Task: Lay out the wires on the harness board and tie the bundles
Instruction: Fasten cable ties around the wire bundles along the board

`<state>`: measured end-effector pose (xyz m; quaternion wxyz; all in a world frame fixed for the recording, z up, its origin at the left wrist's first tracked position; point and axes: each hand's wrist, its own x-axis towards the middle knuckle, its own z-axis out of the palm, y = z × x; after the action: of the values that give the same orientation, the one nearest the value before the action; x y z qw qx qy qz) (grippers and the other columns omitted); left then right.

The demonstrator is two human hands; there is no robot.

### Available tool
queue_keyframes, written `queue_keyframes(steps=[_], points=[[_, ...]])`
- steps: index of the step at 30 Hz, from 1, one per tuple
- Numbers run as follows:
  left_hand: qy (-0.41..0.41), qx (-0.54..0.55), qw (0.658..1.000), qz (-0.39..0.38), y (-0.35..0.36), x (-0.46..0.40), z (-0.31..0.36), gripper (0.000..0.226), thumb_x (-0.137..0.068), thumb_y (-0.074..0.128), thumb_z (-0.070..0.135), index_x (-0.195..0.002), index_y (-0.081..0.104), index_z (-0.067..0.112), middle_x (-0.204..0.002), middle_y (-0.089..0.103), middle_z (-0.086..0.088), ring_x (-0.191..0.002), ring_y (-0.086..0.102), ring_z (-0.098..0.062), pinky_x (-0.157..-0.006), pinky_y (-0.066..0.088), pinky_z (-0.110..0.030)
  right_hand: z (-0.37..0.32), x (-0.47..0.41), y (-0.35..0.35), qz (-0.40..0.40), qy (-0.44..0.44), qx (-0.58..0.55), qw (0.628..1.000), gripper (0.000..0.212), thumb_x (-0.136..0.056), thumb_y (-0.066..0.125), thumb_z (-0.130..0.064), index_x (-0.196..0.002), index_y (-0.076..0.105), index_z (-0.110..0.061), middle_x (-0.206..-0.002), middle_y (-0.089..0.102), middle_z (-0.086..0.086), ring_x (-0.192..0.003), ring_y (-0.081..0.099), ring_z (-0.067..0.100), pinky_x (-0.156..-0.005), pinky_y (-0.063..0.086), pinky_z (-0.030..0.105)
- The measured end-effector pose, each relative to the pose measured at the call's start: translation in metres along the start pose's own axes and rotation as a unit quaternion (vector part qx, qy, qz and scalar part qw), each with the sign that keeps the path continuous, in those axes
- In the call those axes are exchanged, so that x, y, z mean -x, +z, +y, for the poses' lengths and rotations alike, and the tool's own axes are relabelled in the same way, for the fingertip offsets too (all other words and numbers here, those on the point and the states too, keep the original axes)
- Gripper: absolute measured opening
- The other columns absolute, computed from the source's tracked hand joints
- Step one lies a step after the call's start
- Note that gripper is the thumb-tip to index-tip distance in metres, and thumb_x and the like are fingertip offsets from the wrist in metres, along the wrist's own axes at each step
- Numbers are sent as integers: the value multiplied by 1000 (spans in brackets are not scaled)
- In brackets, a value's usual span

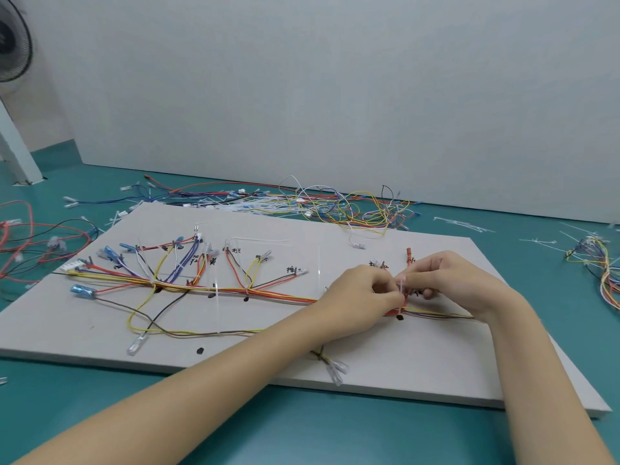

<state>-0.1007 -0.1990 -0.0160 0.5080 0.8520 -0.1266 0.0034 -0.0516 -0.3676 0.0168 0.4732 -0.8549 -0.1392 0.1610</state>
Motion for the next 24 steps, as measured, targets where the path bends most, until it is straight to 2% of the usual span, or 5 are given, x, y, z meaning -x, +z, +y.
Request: queue_keyframes(steps=[2, 6, 12, 20, 24], points=[[-18, -8, 1000, 5, 2, 1, 2, 19, -84, 64, 18, -65, 64, 22, -57, 53, 10, -63, 48, -11, -67, 41, -31, -1, 0, 0, -8, -1, -11, 1000, 17, -85, 69, -10, -69, 77, -10, -75, 67, 12, -66, 47, 12, -56, 36, 21], [-50, -18, 998, 13, 3, 1, 4, 26, -81, 64, 20, -55, 61, 24, -44, 48, 13, -58, 43, -13, -60, 32, -28, -2, 1, -1, -27, 14, -47, 998, 14, -81, 70, -10, -69, 77, -9, -73, 67, 10, -63, 47, 9, -54, 34, 20], [-51, -21, 998, 12, 4, 2, 6, 25, -81, 64, 19, -57, 63, 22, -53, 49, 6, -65, 44, -20, -63, 35, -29, -2, 0, -3, -32, 27, -63, 997, 13, -81, 69, -7, -71, 76, -6, -70, 68, 5, -54, 50, 2, -54, 34, 21], [-59, 0, 998, 3, 2, -1, 6, 43, -81, 61, 18, -40, 57, 28, -39, 43, 12, -52, 35, -12, -55, 26, -28, -3, 2, -3, -44, 20, -47, 998, 9, -74, 74, -15, -71, 77, -7, -70, 65, 5, -56, 45, 4, -55, 32, 20], [-55, -13, 998, 4, 3, -1, 3, 42, -83, 61, 20, -42, 57, 28, -41, 46, 15, -53, 38, -10, -55, 28, -29, -4, 3, -2, -40, 13, -42, 998, 30, -59, 78, -30, -75, 78, -5, -79, 68, 12, -70, 44, 15, -56, 32, 23]])
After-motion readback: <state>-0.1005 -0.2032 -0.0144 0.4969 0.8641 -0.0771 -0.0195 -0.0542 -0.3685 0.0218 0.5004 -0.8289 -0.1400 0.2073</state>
